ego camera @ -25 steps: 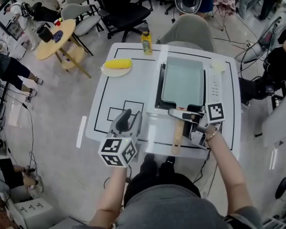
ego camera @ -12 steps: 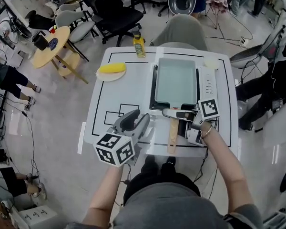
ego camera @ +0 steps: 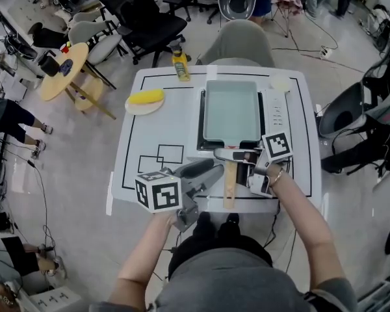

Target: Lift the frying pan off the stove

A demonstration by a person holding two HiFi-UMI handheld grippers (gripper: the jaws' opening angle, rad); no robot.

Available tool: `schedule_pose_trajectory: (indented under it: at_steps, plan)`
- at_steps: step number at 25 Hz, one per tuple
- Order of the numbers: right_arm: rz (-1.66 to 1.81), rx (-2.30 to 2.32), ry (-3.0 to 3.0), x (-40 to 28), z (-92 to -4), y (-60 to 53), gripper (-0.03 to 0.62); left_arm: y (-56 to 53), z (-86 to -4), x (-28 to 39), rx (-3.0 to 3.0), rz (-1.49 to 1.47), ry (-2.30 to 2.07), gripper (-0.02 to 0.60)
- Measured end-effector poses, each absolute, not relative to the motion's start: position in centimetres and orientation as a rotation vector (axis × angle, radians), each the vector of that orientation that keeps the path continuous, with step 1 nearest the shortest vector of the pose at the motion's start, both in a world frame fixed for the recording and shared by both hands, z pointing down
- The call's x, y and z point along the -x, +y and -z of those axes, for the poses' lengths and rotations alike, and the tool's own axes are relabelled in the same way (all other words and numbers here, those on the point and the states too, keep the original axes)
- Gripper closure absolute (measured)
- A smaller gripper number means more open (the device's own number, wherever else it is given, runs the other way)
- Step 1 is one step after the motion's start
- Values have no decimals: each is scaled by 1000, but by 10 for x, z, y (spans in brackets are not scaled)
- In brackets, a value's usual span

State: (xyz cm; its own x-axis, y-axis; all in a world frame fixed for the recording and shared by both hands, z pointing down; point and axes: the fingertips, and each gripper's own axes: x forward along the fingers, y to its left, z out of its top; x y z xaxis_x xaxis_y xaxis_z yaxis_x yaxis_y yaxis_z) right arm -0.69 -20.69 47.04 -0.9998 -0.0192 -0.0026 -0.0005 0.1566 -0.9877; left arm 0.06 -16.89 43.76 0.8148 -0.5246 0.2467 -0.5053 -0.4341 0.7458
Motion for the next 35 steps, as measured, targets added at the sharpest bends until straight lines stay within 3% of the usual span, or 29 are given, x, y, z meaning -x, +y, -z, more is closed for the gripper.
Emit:
schedule_pose_trajectory:
  at_steps: [23, 35]
  plan:
    - [2040, -5, 2363, 10, -475, -208, 398, -169, -448, -69, -1746, 157, -271, 396]
    - [2011, -18, 2389, 8, -477, -205, 398, -168, -454, -81, -1688, 132, -203, 480]
